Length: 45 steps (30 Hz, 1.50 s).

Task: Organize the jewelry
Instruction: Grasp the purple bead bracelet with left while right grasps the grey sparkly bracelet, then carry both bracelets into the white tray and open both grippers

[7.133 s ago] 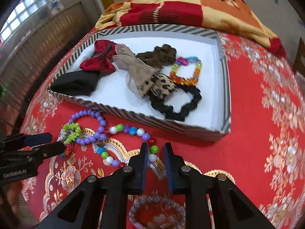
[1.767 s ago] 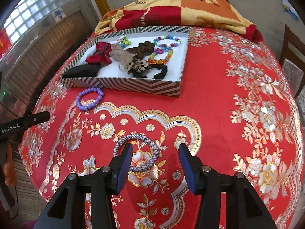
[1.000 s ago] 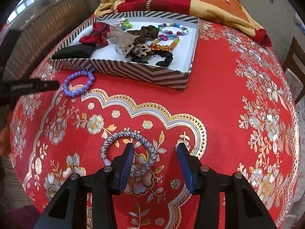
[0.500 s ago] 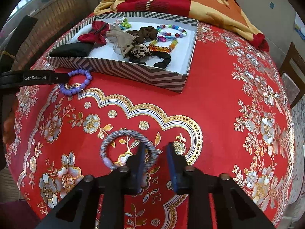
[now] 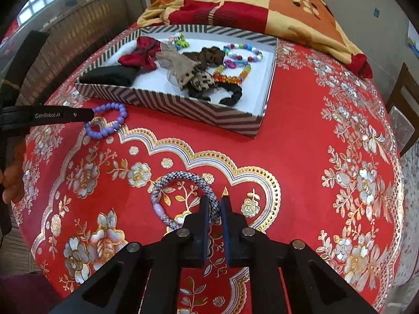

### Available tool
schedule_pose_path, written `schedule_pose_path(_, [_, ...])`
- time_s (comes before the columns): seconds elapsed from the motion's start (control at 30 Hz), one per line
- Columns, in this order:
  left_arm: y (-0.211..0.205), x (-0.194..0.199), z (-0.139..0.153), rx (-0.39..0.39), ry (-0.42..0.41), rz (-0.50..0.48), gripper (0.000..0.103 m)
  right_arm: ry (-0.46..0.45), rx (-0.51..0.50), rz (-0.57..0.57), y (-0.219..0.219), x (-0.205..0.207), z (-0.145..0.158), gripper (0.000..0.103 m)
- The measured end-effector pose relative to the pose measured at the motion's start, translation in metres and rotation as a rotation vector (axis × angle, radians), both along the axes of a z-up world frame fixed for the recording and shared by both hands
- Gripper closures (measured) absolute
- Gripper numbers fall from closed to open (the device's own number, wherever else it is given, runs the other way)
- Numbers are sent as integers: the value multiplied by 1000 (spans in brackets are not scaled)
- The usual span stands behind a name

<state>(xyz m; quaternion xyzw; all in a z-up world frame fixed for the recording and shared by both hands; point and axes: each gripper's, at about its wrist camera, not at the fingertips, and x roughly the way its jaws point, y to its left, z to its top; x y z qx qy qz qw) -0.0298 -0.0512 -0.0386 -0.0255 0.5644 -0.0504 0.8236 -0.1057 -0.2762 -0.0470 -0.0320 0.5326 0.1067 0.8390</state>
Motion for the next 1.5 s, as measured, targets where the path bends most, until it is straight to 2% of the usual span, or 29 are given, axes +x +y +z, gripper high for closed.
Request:
schedule_pose_path(0.33, [7,-12,52,-59,-69,-6,95,-63,61,-7,-8,-7,31,96])
schedule_pose_path(0.63, [3,-12,89,-59,-130,-24,95,-113,109,-17,-18,-8,57,96])
schedule_pose_path(0.9, [-20,0,114,-53,-183,-70,95,-153,118,-32,-24,8,79,96])
schedule_pose_path(1.2, [-57,25,106,-37,-167,-133,95,-155,127,-53,-30,37,83,96])
schedule_pose_path(1.5, [-70,59,59,-11,-84,-137,95,-125,165,-80,-29,83,72,96])
